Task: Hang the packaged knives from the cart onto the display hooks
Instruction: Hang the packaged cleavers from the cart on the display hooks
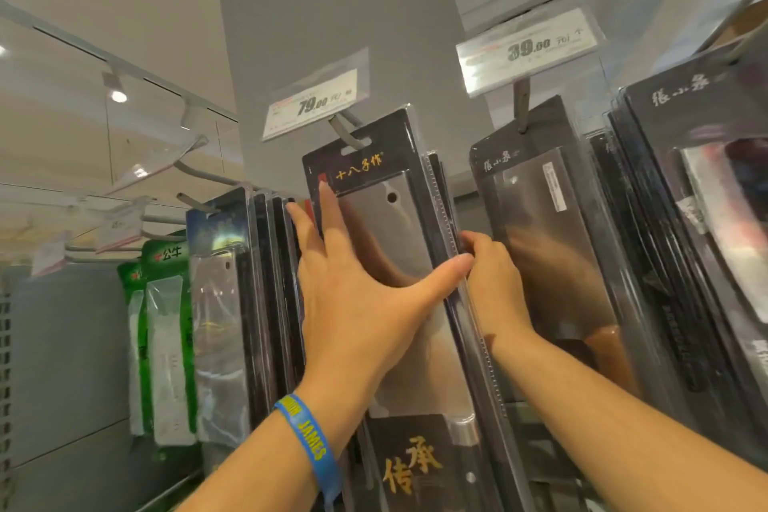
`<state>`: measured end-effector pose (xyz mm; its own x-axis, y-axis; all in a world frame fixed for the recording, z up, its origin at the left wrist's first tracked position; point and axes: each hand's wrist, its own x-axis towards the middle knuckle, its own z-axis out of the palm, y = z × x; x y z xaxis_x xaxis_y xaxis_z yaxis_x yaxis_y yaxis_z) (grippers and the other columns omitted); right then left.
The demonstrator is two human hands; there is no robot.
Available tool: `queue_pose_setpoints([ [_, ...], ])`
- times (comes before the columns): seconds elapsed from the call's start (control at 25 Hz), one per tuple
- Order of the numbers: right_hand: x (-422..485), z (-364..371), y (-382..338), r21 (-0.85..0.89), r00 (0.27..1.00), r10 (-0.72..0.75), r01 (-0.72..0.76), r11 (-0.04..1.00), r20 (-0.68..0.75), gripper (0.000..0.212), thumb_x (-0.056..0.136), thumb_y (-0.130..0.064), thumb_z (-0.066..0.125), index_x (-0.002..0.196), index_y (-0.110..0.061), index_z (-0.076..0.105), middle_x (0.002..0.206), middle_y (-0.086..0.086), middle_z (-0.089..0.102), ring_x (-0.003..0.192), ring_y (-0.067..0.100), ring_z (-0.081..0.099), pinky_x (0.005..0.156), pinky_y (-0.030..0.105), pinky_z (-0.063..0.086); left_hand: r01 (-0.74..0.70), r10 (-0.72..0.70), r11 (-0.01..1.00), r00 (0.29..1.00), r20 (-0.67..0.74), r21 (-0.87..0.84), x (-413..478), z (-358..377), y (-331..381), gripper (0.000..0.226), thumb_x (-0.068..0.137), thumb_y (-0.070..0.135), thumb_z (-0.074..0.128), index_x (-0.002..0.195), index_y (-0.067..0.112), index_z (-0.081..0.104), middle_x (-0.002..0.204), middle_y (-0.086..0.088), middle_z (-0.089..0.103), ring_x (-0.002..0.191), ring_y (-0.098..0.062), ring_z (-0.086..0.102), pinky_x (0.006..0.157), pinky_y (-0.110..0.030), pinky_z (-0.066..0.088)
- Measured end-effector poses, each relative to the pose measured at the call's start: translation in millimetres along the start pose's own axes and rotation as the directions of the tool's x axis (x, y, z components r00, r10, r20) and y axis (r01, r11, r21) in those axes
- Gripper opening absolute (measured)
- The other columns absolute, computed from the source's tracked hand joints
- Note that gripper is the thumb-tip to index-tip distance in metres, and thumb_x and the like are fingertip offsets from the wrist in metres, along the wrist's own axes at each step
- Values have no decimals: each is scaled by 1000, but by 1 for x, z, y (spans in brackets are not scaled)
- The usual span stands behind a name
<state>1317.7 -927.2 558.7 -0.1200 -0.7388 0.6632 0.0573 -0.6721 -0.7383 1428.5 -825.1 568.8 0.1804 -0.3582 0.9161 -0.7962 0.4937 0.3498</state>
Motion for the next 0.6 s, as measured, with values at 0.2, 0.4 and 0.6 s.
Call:
queue_pose_setpoints([
  [0.2, 0, 10, 8, 166, 989, 43, -66, 984, 142, 36, 95, -17, 65, 130, -11, 57, 119, 8, 63, 109, 23, 60, 95, 37, 46, -8, 10, 999, 999, -32, 39, 5, 4, -7, 135, 48, 78, 72, 147, 54, -17, 163, 16, -15, 145, -3, -1, 105, -29, 6],
  [0.4, -14, 5, 10, 295, 961, -136, 61, 953, 239, 40, 99, -10, 63, 135, -27, 60, 126, -5, 73, 125, 9, 63, 108, 38, 49, 10, -8, 992, 1000, -15, 123, 6, -3, -17, 132, 49, 80, 70, 146, 56, -16, 164, 16, -11, 150, -16, 14, 105, -29, 19],
  [0.6, -16, -7, 2, 310, 979, -145, 95, 946, 142, 25, 105, -40, 49, 106, -41, 74, 105, -15, 76, 102, -3, 68, 94, 32, 52, 10, -10, 998, 1000, -4, 66, 4, 1, -18, 132, 49, 84, 69, 149, 52, -11, 164, 18, -6, 133, 4, 7, 106, -25, 11],
])
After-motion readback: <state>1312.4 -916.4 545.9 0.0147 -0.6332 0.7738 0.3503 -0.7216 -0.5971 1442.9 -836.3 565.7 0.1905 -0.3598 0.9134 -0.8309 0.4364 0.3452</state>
